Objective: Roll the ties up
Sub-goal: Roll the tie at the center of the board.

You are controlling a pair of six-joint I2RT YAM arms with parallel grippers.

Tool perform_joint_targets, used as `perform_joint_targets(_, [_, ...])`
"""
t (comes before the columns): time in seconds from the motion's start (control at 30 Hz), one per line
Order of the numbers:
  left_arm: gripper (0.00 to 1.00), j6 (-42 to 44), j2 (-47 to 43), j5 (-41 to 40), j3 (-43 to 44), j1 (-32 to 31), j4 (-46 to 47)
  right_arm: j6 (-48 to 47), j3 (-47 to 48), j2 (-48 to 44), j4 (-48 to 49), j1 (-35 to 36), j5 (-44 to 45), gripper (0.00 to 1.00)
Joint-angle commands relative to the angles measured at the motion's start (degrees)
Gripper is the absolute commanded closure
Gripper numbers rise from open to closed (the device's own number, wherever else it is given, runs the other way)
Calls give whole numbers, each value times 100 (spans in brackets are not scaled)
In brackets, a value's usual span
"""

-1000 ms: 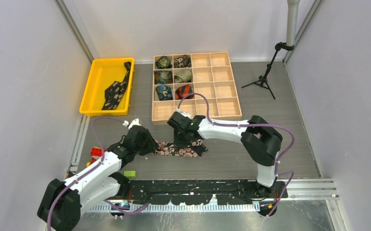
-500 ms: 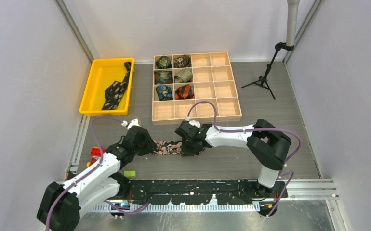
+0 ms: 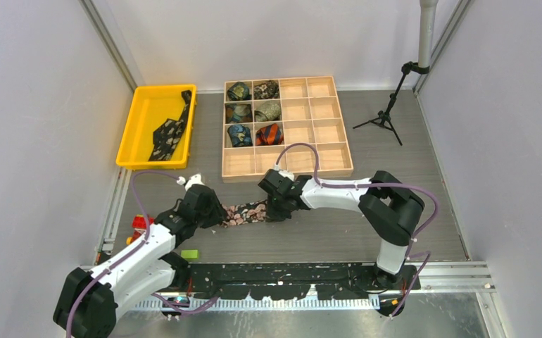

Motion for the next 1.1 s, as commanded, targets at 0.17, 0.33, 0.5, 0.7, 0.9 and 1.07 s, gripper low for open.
perform_joint_targets(0.17, [75, 283, 171, -552, 397, -23, -272, -490, 212, -599, -772, 57, 52, 83])
perform_joint_targets(0.33, [75, 308, 345, -936, 543, -166, -359, -384, 290, -698, -705, 61, 234, 83])
perform_joint_targets(0.5, [75, 326, 583, -1233, 682, -400, -351, -386, 505, -625, -247, 65, 125, 83])
perform_joint_targets(0.7, [76, 326, 660, -1559, 758, -563, -361, -428, 1019, -219, -97, 46, 231, 84])
perform_joint_targets(0.9, [76, 459, 931, -1893, 940, -727, -435, -298, 917, -265, -102, 23, 411, 85])
perform_joint_targets(1.07, [76, 519, 1278, -2253, 1058, -957, -439, -218, 505, -801, -275, -150, 647, 85])
